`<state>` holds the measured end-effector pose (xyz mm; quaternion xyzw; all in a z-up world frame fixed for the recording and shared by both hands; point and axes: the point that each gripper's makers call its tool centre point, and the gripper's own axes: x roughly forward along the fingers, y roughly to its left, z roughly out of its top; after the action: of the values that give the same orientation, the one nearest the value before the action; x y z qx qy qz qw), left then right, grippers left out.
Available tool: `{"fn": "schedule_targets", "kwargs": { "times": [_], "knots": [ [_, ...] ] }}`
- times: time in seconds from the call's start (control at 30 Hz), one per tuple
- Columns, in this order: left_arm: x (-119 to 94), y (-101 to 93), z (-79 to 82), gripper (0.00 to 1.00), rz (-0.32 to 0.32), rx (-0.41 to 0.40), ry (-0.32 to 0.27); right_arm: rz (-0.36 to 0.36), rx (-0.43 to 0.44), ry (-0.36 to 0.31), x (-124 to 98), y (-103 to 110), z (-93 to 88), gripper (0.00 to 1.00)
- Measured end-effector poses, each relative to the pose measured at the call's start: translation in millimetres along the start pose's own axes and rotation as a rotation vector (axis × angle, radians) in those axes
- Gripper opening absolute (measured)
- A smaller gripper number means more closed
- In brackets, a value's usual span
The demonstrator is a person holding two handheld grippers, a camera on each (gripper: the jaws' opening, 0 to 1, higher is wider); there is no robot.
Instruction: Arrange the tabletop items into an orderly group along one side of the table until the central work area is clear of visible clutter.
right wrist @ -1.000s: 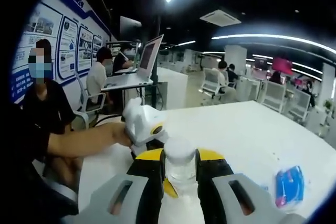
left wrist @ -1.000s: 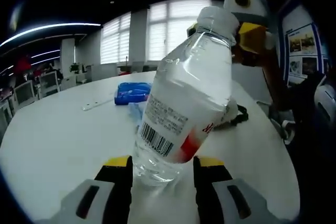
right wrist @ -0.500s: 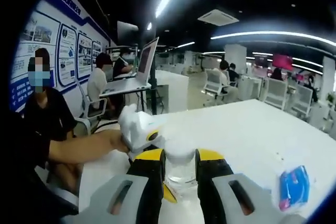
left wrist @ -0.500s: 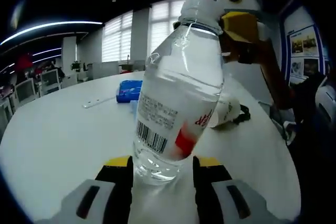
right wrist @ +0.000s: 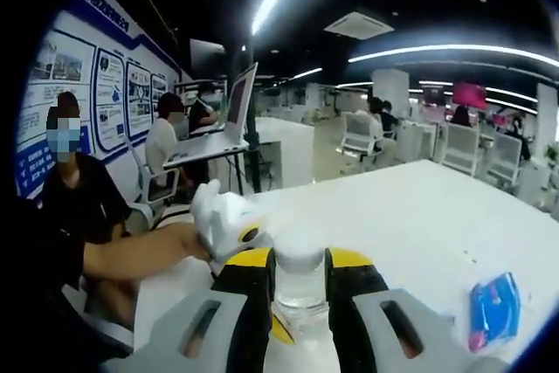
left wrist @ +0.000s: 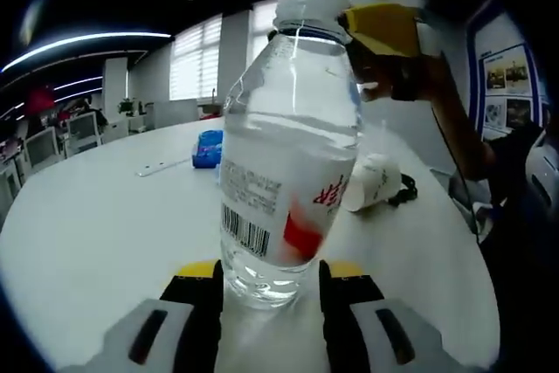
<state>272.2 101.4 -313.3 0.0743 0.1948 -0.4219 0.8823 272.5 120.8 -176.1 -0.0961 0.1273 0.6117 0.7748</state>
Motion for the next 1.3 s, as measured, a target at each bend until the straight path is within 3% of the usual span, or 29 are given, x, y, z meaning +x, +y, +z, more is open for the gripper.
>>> {"fn": "schedule_targets", "kwargs": {
  "times": [0.6, 0.97, 1.13, 1.3],
  "knots": [
    [-0.3, 7.1, 3.0, 0.40, 0.007, 0.001, -0.002, 0.036, 0.079, -0.044, 3.9, -8.6, 1.1, 0.20],
    [-1.8, 13.4, 6.4, 0.40, 0.008, 0.004, -0.010, 0.028, 0.026, -0.038, 4.4, -8.3, 0.1, 0.21],
    [-3.5, 21.3, 11.9, 0.42, 0.006, 0.011, -0.019, -0.008, 0.018, -0.036, 2.6, -14.2, 0.6, 0.29],
    [-3.2, 17.6, 12.0, 0.45, 0.006, 0.018, -0.016, -0.003, 0.016, -0.045, 2.2, -13.9, 1.7, 0.30]
  ]
}}
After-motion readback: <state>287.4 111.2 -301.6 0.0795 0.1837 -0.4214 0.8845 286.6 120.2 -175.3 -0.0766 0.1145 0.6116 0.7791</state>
